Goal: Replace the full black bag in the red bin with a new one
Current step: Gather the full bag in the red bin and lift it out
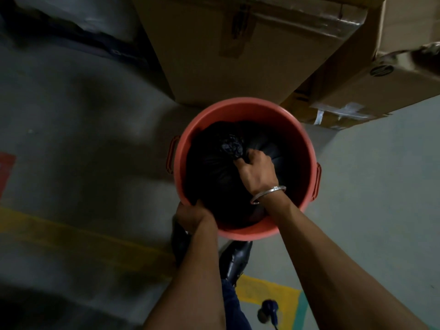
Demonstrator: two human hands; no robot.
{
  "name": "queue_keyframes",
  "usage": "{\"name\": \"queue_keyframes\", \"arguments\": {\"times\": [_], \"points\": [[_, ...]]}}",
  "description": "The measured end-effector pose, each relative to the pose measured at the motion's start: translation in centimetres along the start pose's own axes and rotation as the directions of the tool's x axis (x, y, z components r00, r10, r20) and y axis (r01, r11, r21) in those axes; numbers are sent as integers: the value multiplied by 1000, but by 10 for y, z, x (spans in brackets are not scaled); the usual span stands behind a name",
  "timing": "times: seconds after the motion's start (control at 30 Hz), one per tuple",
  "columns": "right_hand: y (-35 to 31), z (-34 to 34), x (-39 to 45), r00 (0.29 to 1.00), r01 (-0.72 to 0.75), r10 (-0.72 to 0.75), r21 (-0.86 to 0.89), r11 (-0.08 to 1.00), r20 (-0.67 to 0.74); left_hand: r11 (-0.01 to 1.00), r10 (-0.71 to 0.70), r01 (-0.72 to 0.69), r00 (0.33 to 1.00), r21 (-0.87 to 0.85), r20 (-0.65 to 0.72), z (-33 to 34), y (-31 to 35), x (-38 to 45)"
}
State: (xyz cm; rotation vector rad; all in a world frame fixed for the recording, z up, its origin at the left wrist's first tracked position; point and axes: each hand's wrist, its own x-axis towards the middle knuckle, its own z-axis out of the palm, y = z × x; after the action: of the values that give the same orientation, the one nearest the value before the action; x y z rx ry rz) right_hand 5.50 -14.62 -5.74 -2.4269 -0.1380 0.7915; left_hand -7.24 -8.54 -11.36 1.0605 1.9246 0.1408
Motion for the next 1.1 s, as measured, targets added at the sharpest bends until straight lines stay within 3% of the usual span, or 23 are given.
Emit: {"name": "queue_keyframes", "arguments": {"times": [0.3, 0.57, 0.77, 0.87, 0.93, 1.03, 1.1], "points": [[-11, 3, -15, 1000, 15, -13, 100, 995, -22, 999, 42, -43, 998, 25, 40, -11, 13, 18], [-27, 5, -14, 974, 228, -217, -284, 931, 68, 996, 70, -71, 997, 48, 28, -4, 33, 9], [-35, 9, -27, 957, 289, -288, -126, 949, 31, 999, 46, -47, 997, 10, 63, -7, 28, 15], [-19, 0, -11, 995, 88, -77, 169, 982, -70, 995, 71, -76, 993, 60, 92, -3, 38, 14], [-7, -12, 3, 980, -52, 126, 413, 909, -154, 989, 98, -107, 991, 105, 88, -2, 40, 16], [4, -21, 10, 953, -127, 241, 482, 867, -182, 975, 116, -125, 991, 184, 62, -2, 34, 20], [1, -18, 11, 965, -93, 196, 465, 880, -177, 973, 129, -140, 989, 182, 72, -4, 32, 23]]}}
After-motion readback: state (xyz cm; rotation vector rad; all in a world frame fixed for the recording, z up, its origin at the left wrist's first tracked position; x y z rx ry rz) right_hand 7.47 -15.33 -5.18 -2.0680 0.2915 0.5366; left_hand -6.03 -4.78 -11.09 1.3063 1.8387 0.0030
